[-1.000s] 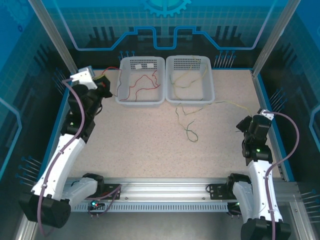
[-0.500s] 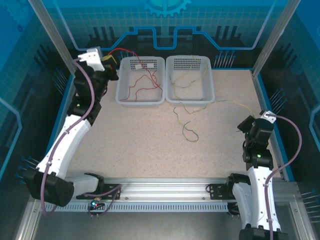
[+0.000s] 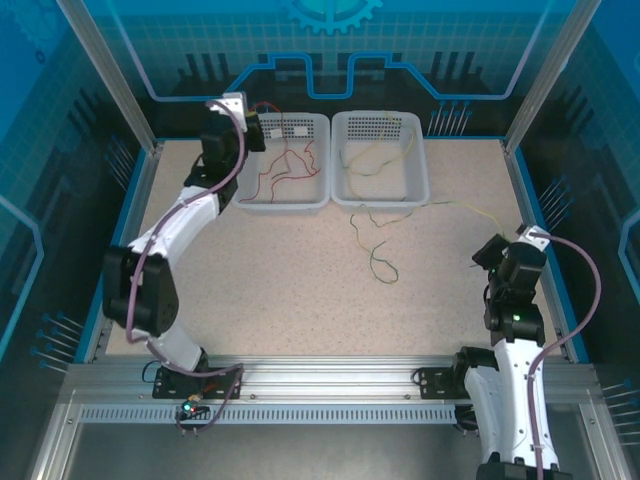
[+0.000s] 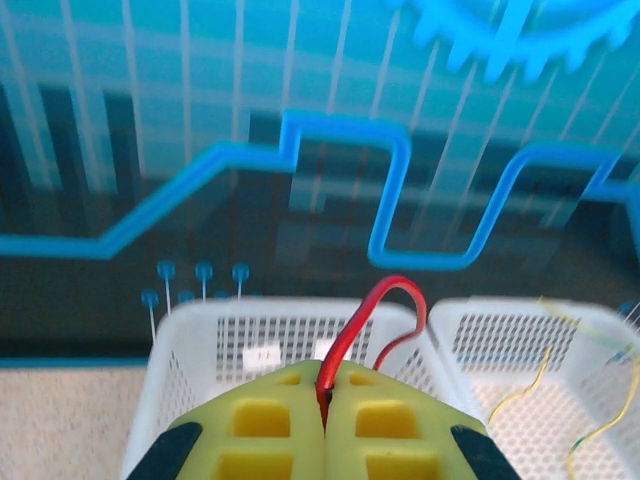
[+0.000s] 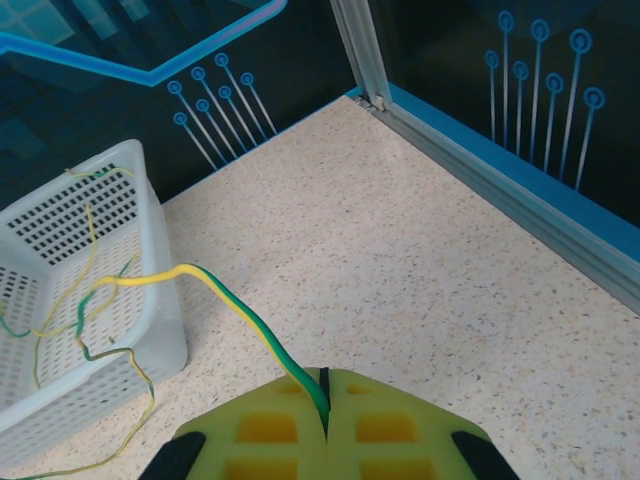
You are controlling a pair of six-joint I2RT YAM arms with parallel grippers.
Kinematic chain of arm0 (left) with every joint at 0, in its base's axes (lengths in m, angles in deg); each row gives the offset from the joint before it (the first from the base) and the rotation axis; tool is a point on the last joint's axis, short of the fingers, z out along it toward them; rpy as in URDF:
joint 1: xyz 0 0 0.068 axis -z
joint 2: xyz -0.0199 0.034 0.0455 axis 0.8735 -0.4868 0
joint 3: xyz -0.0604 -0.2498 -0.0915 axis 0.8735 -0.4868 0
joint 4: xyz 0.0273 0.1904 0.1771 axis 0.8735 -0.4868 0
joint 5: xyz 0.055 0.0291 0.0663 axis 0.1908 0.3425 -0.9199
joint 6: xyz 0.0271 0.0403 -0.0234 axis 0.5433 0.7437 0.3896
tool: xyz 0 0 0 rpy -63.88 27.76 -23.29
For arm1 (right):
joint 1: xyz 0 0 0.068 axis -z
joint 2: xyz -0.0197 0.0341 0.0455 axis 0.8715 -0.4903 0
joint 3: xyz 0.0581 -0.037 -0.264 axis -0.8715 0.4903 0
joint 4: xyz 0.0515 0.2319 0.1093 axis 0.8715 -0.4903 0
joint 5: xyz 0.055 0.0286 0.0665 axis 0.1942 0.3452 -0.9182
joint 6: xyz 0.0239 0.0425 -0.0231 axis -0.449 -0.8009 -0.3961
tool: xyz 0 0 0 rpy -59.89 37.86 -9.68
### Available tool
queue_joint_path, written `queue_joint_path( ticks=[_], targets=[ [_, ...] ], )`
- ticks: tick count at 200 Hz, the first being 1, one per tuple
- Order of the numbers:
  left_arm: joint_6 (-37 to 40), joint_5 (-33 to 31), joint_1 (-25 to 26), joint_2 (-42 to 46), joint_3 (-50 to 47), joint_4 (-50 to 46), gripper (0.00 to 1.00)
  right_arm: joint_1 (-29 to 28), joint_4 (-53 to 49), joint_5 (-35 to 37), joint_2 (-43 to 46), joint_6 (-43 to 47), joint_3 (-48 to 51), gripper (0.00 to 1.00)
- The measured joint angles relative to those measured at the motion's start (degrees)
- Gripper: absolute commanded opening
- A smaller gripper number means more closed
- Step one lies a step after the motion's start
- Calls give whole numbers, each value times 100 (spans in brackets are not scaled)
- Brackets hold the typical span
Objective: Untangle the cables
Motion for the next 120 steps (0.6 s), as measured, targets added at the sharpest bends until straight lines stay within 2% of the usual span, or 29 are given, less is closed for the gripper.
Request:
queue_joint_path(
  ticks=[42,82,96,120],
  targets=[
    [-22,-9,0,-979,116,-111,0,-90,76,-341,433,151,31,0],
    [-236,76,28,-1749,1130,-1040,0,-260,306,-907,675,282,74,0],
    [-328,105,50,-1919,1353,-1303,5,-332,448,-1154,708,302,85,0],
    [-481,144,66,-2229,1709,-1843,4,-461,728,-1565,708,328,85,0]
  ],
)
